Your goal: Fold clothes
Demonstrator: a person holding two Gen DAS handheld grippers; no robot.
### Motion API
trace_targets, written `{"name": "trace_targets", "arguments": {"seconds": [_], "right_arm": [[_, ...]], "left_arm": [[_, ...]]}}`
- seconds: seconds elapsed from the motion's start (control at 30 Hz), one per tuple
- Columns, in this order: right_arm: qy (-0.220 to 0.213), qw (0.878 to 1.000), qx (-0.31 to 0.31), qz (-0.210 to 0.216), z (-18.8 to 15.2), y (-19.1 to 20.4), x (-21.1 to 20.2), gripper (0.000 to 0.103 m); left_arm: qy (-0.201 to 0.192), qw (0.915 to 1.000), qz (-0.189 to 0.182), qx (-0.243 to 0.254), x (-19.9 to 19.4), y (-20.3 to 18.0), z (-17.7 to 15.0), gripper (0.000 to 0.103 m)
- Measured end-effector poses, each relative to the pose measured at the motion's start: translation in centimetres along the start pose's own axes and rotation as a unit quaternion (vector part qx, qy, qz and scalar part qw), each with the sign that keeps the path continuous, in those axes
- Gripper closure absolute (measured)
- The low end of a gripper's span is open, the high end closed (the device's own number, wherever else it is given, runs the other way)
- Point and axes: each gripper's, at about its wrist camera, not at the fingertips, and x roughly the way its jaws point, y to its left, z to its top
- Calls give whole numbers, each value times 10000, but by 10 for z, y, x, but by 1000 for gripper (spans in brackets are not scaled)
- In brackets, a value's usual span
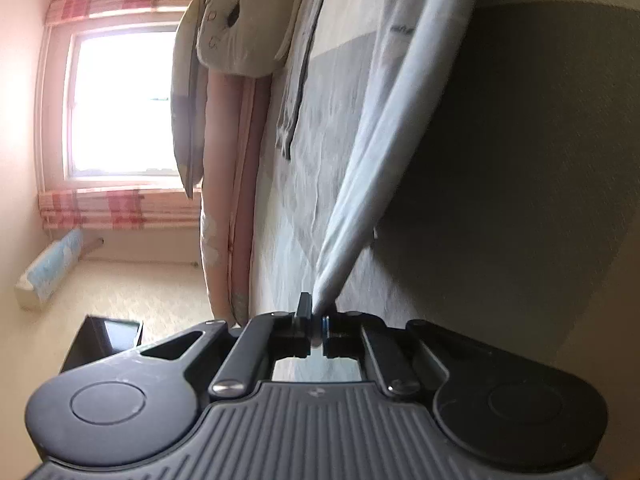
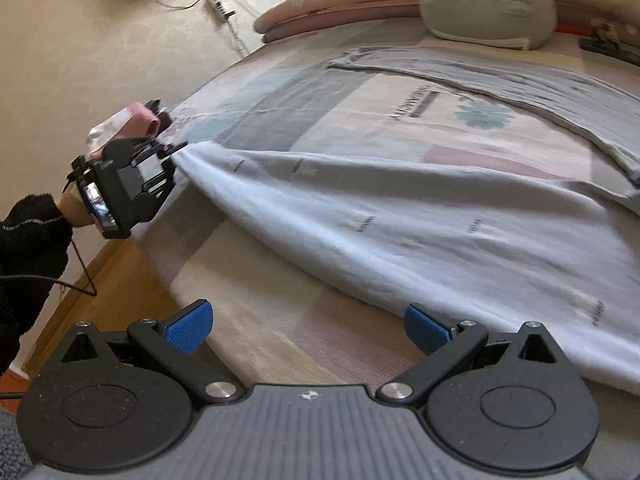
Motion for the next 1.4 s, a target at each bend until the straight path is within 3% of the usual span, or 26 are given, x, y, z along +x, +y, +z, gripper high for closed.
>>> {"name": "trace_targets", "arguments": {"seconds": [0.2, 0.3, 0.37, 0.43, 0.5, 0.6, 0.67, 0.73, 0.83, 0.87, 0.93, 1.03, 1.13, 1.23, 1.3, 1.4], "right_arm": [[-142, 9997, 171, -52, 1, -15, -6, 0], [-205, 9996, 209, -3, 2, -18, -6, 0], [-225, 9995, 211, 29, 3, -18, -5, 0], [-239, 9995, 205, 43, 3, -17, -4, 0], [-236, 9995, 183, 33, 3, -15, -4, 0], [-225, 9997, 135, -8, 3, -12, -6, 0], [-229, 9997, 116, -40, 2, -12, -9, 0], [-256, 9995, 148, -66, 2, -13, -12, 0], [-277, 9993, 213, -98, 2, -16, -14, 0], [-271, 9993, 225, -110, 2, -17, -15, 0], [-232, 9994, 237, -131, -1, -19, -15, 0], [-188, 9992, 280, -217, -5, -24, -15, 0], [-169, 9988, 300, -343, -9, -28, -18, 0], [-204, 9969, 101, -756, -18, -34, -30, 0], [-229, 9938, 12, -1091, -26, -41, -41, 0], [-217, 9876, 138, -1551, -39, -58, -57, 0]], "left_arm": [[689, 9975, -39, -179, -4, 7, -35, 90], [951, 9905, -273, -950, -3, 31, -40, 90], [1036, 9802, -521, -1608, -1, 50, -38, 89], [969, 9605, -885, -2455, 3, 69, -33, 89], [877, 9337, -1238, -3242, 6, 82, -32, 81], [696, 8864, -1692, -4253, 10, 93, -34, 74], [607, 8489, -1990, -4859, 19, 98, -37, 72], [597, 8218, -2178, -5232, 28, 96, -39, 72], [549, 7922, -2383, -5592, 36, 90, -40, 71], [582, 7873, -2427, -5639, 40, 87, -40, 72], [616, 7862, -2416, -5654, 46, 80, -37, 72], [795, 8087, -1987, -5478, 51, 80, -35, 67], [1131, 8158, -1739, -5398, 55, 87, -33, 70], [753, 8250, -1754, -5320, 36, 96, -25, 68], [419, 8325, -1938, -5174, 15, 96, -9, 56], [-88, 8409, -2217, -4936, -16, 96, 16, 52]]}}
